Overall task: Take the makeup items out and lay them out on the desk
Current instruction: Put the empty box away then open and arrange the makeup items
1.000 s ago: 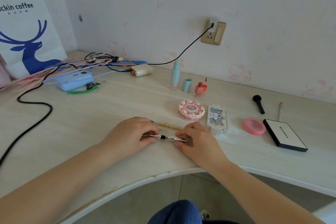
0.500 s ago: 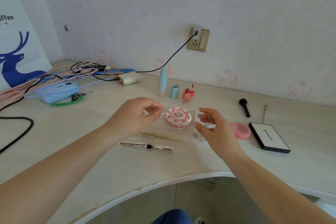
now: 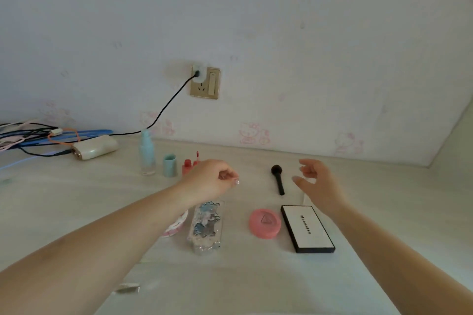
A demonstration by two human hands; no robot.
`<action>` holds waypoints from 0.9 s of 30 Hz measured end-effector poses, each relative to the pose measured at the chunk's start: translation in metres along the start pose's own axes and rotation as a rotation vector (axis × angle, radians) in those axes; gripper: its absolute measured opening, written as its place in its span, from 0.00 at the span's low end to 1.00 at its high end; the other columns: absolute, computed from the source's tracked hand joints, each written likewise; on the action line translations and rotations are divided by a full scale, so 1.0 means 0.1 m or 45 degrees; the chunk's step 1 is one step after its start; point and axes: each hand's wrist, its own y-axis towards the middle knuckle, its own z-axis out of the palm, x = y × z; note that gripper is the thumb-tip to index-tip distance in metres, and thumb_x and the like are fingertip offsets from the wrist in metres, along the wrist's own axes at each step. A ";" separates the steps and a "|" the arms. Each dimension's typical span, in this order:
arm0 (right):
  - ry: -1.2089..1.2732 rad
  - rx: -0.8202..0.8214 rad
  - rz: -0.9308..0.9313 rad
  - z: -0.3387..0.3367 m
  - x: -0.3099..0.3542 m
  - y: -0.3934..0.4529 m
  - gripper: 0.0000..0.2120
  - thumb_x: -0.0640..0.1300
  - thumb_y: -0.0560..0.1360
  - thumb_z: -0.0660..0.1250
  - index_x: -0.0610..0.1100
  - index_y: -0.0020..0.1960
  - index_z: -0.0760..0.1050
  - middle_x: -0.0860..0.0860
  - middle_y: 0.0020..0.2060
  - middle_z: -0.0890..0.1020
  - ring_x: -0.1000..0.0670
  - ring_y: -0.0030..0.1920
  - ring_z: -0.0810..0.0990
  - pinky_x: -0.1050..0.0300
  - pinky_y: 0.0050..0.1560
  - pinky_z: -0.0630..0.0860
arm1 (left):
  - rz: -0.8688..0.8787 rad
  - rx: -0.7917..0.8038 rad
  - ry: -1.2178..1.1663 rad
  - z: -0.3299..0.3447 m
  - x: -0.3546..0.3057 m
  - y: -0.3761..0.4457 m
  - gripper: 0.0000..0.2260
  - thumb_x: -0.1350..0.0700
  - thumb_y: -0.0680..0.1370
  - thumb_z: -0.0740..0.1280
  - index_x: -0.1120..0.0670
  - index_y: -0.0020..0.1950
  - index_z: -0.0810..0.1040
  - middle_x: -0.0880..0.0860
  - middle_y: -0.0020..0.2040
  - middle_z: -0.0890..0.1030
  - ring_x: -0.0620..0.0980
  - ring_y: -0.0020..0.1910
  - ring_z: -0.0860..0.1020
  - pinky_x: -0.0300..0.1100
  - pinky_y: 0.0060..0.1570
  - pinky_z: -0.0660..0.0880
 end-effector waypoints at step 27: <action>-0.669 0.332 -0.197 0.26 -0.41 0.59 0.20 0.46 0.76 0.63 0.55 0.67 0.70 0.48 0.57 0.74 0.46 0.60 0.71 0.54 0.58 0.71 | -0.068 0.033 0.545 0.90 -0.29 0.92 0.09 0.53 0.75 0.64 0.47 0.53 0.80 0.50 0.50 0.80 0.53 0.50 0.78 0.44 0.44 0.73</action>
